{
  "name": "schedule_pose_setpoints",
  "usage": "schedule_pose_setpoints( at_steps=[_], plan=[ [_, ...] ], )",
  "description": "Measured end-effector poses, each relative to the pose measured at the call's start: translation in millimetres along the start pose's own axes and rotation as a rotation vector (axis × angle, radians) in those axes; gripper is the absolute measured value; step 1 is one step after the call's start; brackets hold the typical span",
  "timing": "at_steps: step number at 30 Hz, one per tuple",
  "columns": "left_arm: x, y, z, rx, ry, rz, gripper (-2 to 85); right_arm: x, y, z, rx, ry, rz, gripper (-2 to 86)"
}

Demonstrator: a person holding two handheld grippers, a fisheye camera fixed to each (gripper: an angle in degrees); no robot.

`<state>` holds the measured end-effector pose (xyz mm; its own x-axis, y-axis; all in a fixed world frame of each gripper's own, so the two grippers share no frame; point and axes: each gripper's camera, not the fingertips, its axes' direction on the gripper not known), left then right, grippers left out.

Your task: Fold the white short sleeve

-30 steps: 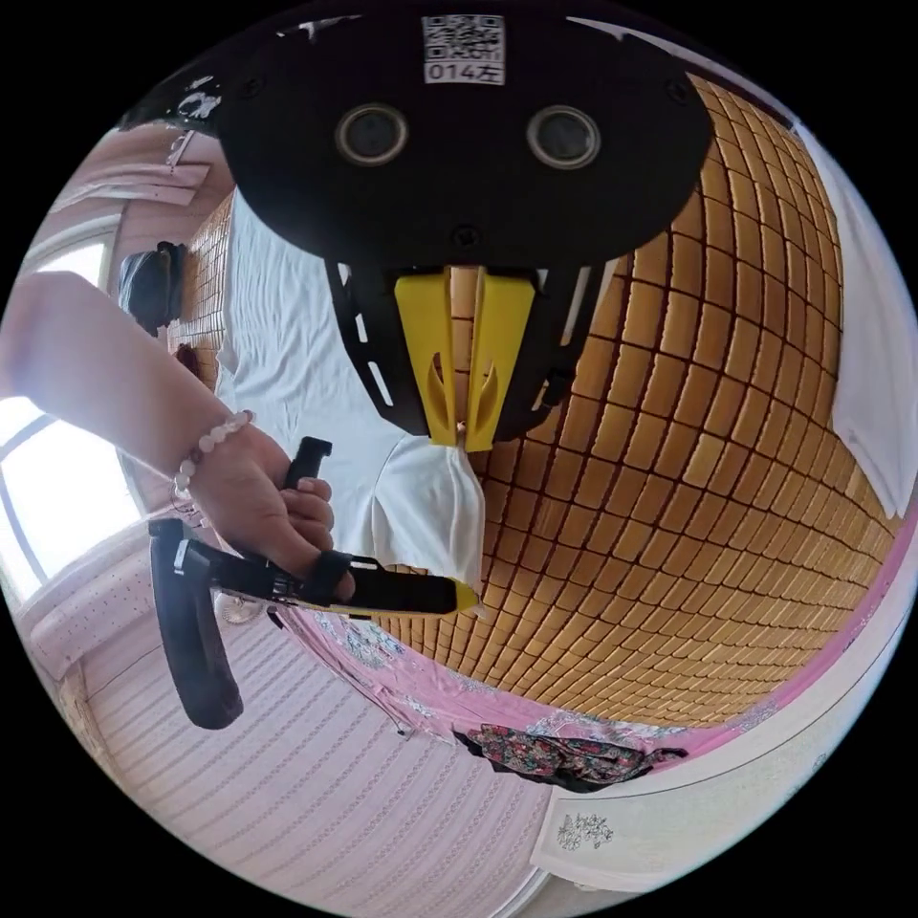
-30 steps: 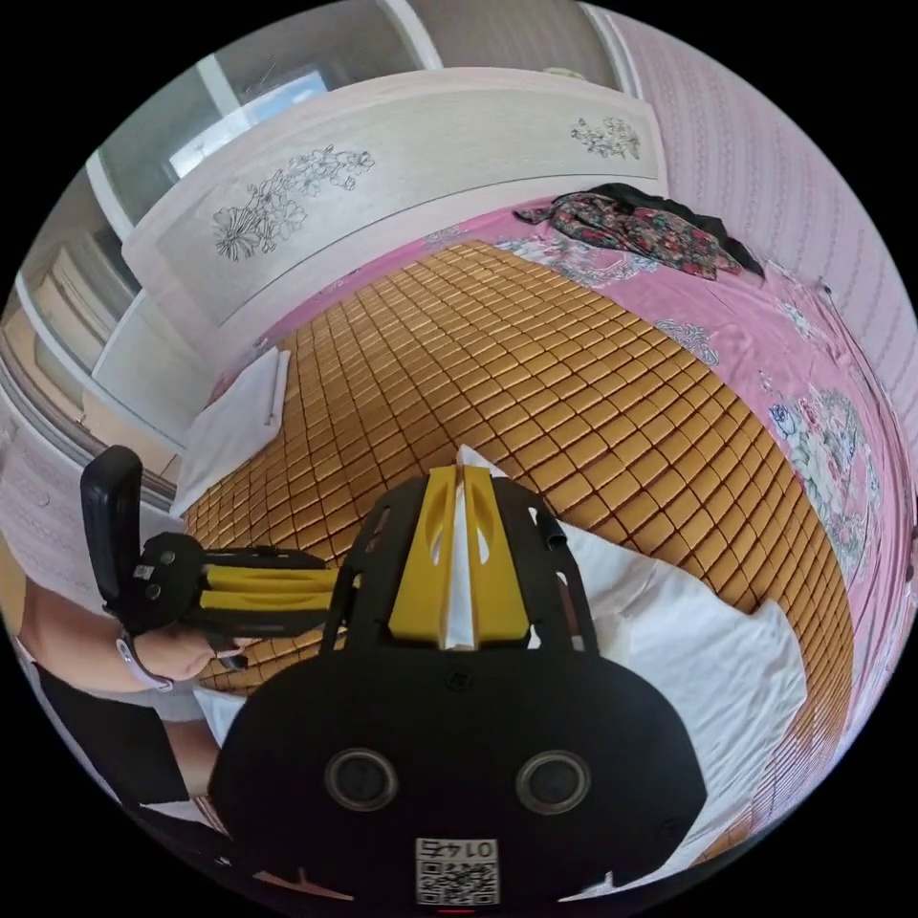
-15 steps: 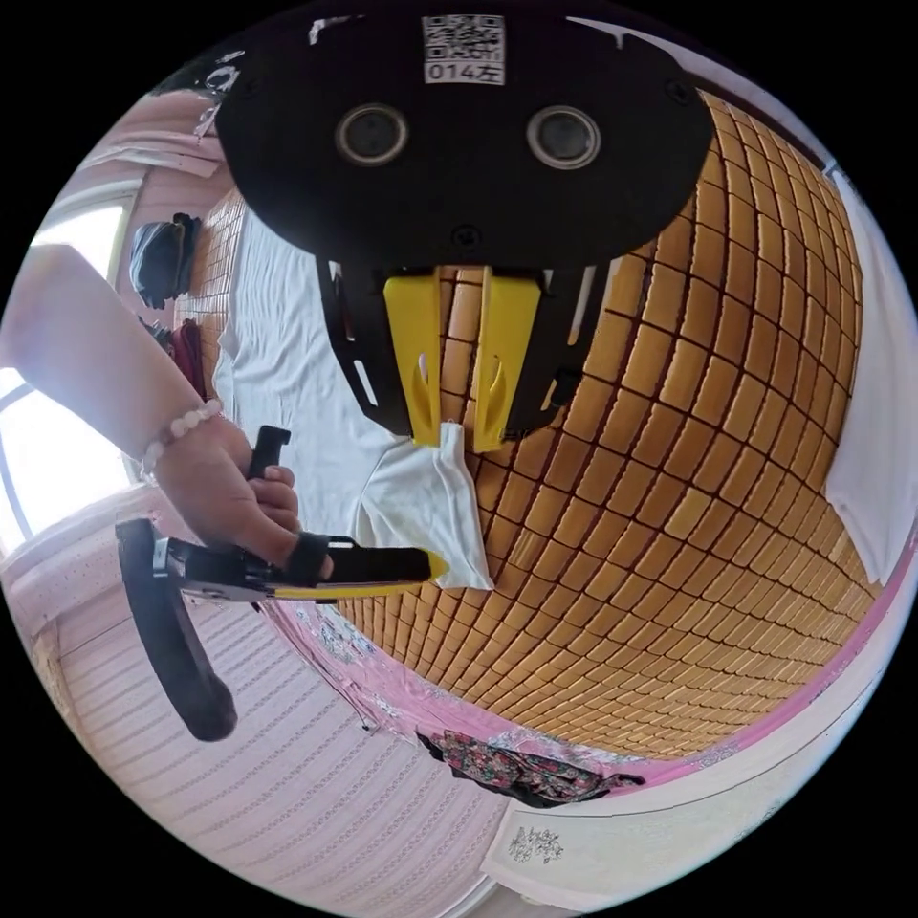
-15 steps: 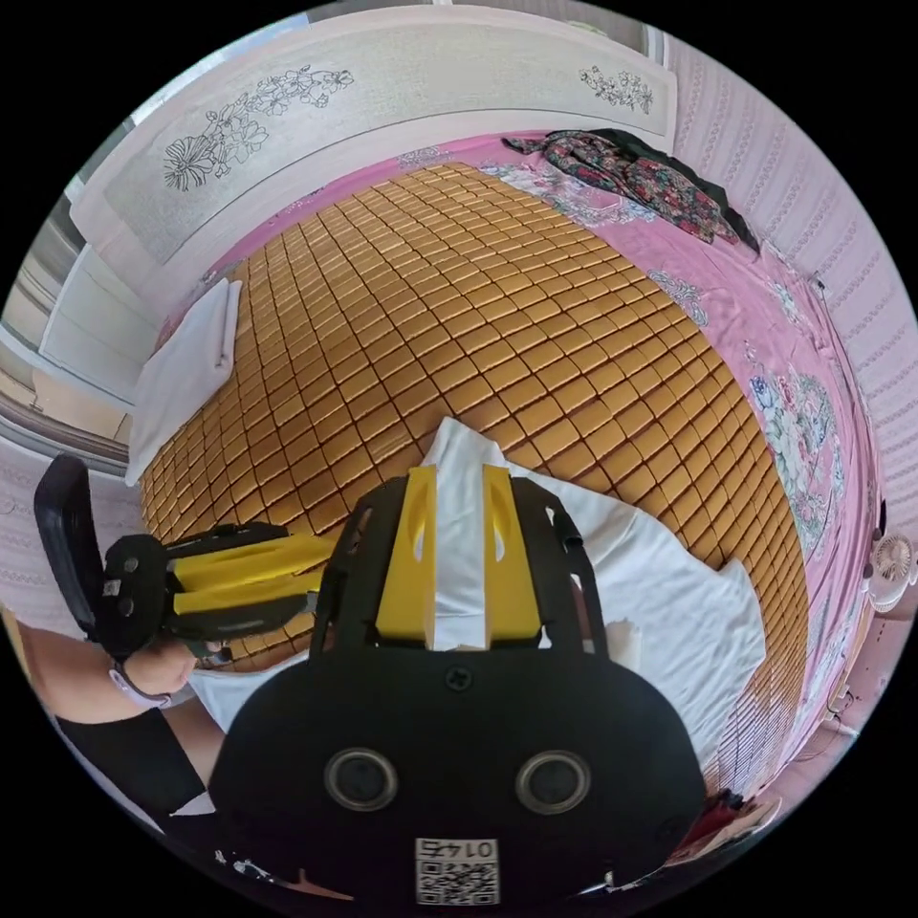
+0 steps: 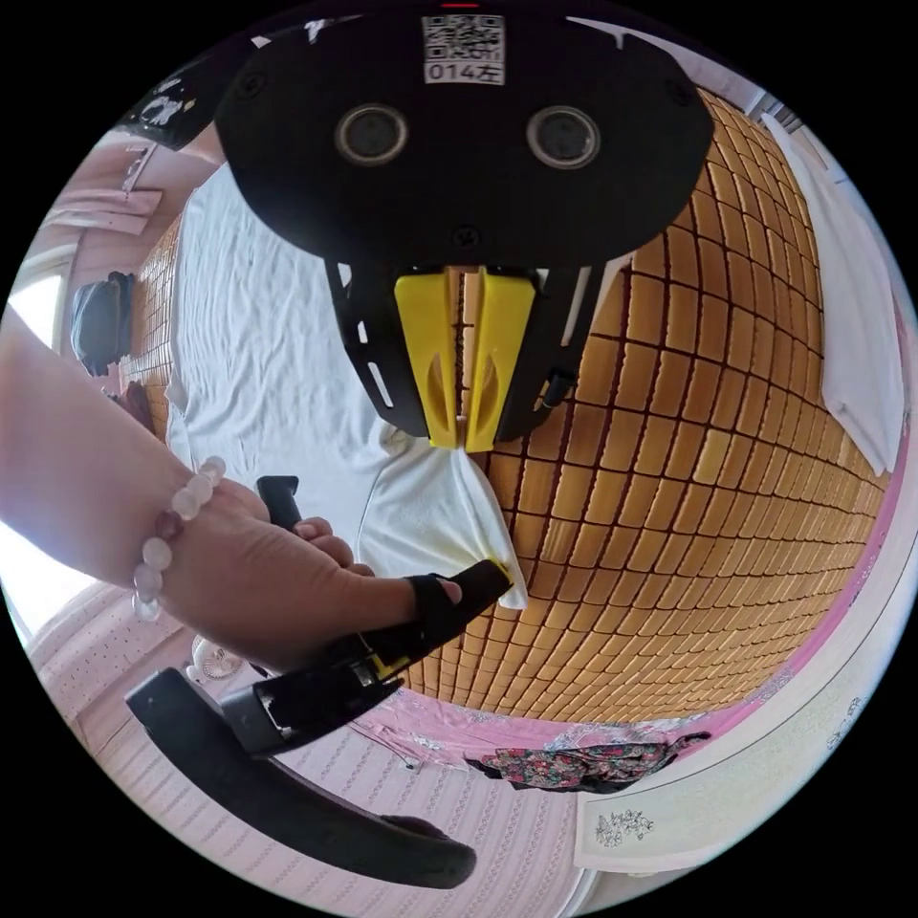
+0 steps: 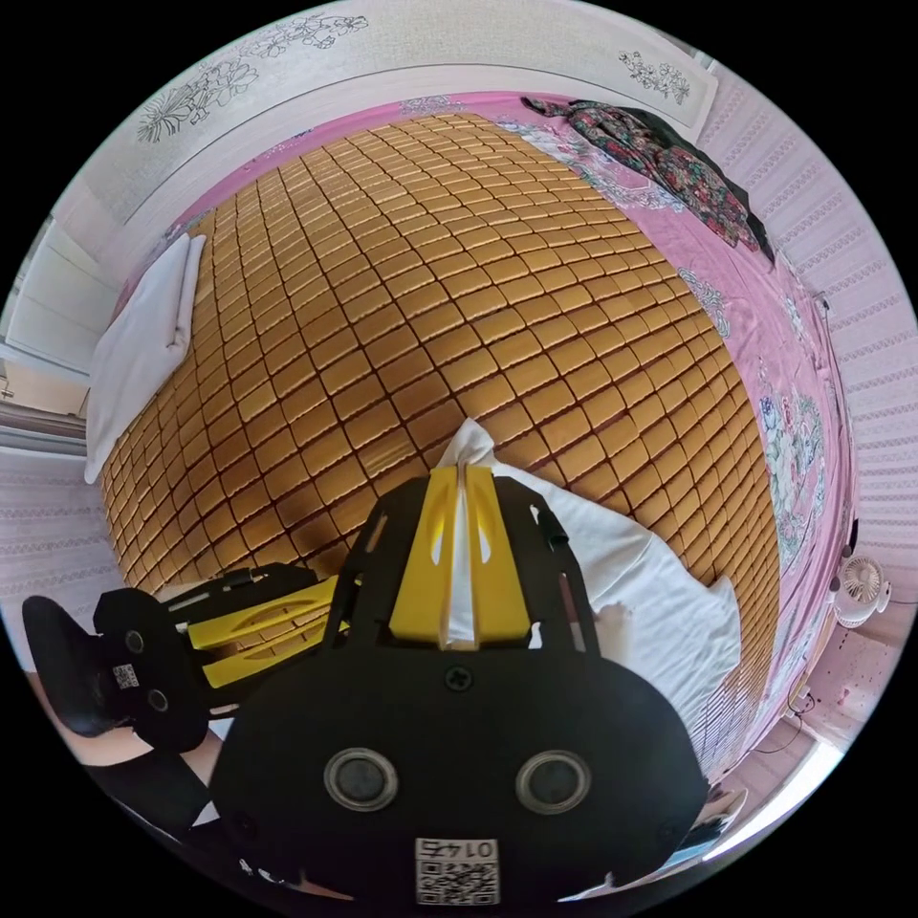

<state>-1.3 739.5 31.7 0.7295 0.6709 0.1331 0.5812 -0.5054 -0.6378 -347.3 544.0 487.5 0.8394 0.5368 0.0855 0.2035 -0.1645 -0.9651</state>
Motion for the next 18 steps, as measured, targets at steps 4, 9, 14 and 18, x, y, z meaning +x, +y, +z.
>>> schedule_pose_setpoints(
  at_steps=[4, 9, 14, 18],
  plan=[
    [8, -8, 2, 0.0, 0.012, -0.008, -0.8, -3, 9, 3, 0.009, 0.014, -0.005, 0.4],
    [25, -22, 4, -0.005, 0.013, 0.012, -1.0, 2, 27, 10, 0.017, -0.009, 0.011, 0.0],
    [31, -34, 6, 0.007, 0.08, -0.054, -1.0, 10, 60, 17, 0.091, -0.048, 0.098, -0.4],
    [54, -45, -9, 0.094, 0.066, -0.044, -0.8, 48, 116, 10, 0.246, -0.299, 0.274, -0.1]
  ],
)
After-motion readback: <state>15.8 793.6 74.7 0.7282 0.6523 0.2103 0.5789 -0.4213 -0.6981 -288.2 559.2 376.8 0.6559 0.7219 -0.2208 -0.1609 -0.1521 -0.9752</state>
